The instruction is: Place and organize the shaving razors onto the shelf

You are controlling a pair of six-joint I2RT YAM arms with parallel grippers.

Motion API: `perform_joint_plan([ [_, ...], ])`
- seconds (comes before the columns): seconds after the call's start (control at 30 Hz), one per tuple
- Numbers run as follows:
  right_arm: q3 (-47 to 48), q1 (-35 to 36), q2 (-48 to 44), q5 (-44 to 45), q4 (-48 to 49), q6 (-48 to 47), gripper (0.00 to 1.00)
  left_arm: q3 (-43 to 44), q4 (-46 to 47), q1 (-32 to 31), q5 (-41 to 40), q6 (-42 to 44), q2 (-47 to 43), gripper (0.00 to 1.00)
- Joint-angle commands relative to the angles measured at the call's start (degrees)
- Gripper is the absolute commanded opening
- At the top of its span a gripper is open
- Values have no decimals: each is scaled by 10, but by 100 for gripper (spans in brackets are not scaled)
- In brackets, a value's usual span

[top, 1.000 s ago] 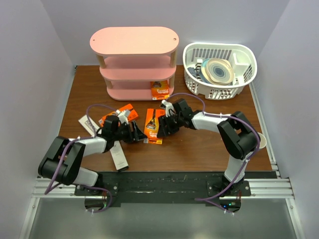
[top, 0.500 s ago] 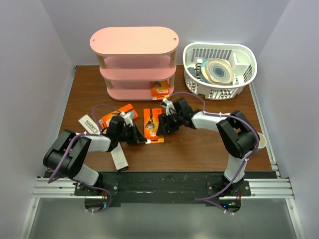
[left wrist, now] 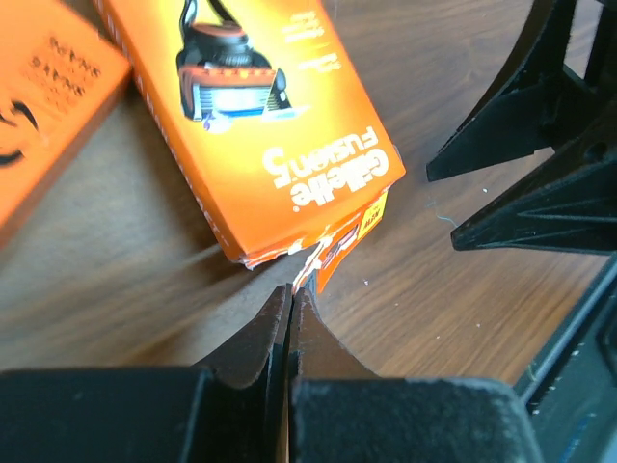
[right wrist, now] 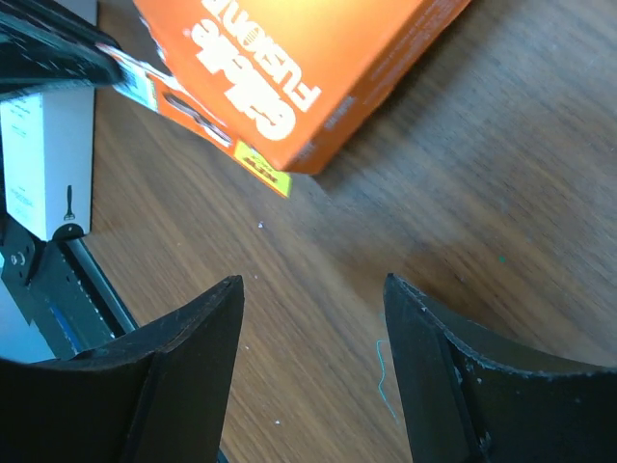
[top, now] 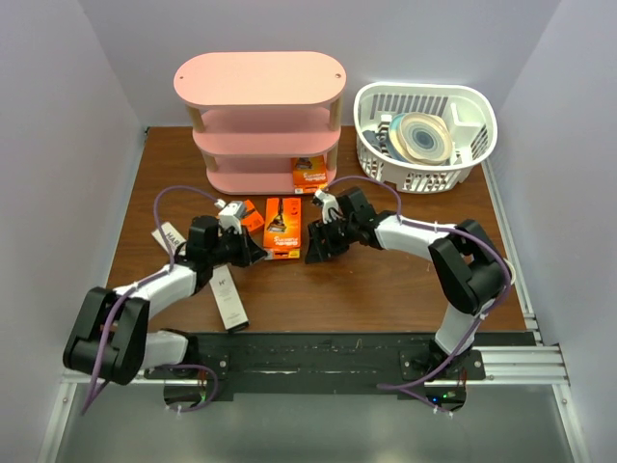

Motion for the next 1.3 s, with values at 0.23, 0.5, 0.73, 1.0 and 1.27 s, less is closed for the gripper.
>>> perform_joint_plan([
  [0.23,17,-11,-5,-11,20,56,78,38,-39,34,48,92,-58,0],
  [0.5,-19,-40,66,-100,269,412,99,83,-82,43,126,114,-26,0],
  [0.73,-21,-41,111,-133,379,501,96,85,-85,43,141,119,-10,0],
  [1.0,1,-37,131,-167,460,482,56,93,-94,44,125,136,-10,0],
  [1.27,-27,-36,97,-169,416,422,37,114,-114,58,116,147,-31,0],
])
